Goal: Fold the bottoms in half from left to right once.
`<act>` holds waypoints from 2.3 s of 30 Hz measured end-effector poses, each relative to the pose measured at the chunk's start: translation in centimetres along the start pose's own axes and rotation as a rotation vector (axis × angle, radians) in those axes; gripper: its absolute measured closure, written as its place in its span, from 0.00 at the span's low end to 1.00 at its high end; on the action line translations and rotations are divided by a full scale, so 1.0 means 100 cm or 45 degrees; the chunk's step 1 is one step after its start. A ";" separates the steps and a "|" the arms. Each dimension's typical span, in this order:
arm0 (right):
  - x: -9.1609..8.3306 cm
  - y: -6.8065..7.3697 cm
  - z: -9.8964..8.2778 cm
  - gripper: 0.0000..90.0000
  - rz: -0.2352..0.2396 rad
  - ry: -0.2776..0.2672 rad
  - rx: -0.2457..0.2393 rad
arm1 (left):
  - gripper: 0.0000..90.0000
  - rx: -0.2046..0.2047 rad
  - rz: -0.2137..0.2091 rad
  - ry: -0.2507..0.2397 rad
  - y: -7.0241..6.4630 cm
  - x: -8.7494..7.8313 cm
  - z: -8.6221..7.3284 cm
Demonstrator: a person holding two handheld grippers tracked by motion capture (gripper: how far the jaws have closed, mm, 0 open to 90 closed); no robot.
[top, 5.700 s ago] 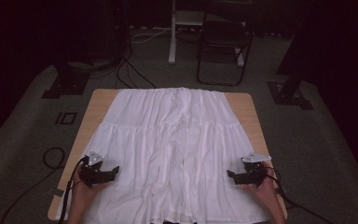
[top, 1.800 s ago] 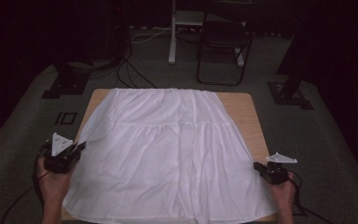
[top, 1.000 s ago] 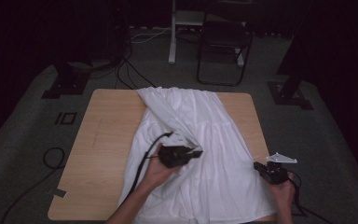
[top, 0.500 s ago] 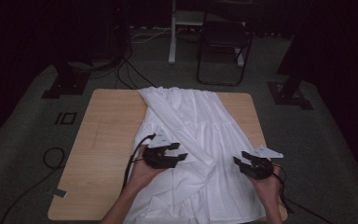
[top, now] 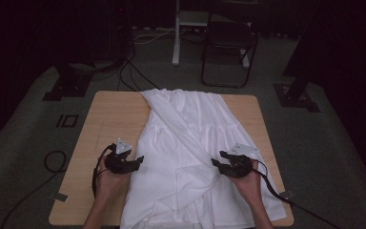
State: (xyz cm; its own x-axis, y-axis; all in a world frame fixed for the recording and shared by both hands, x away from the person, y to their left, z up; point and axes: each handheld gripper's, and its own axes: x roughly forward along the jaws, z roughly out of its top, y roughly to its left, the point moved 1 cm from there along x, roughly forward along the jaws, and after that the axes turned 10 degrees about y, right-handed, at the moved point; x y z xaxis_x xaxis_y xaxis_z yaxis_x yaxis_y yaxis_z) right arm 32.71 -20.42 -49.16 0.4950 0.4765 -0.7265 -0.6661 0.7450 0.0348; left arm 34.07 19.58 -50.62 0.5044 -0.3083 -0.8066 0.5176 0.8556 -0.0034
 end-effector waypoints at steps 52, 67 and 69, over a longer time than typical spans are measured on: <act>-0.013 -0.118 -0.095 0.98 -0.253 0.106 0.408 | 0.83 0.148 0.016 0.092 -0.079 0.069 0.040; 0.042 -0.091 -0.033 0.97 -0.193 0.097 0.271 | 0.93 -0.035 0.284 0.111 0.020 0.072 0.067; 0.052 -0.096 -0.025 0.97 -0.213 0.102 0.276 | 0.92 -0.068 0.274 0.100 0.027 0.077 0.071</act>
State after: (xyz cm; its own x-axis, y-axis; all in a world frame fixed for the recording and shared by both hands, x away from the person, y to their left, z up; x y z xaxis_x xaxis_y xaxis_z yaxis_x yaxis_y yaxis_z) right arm 40.32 -26.28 -54.95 0.5367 0.3070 -0.7859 -0.4399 0.8966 0.0498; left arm 44.20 16.54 -52.61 0.5427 -0.0852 -0.8356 0.3656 0.9196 0.1436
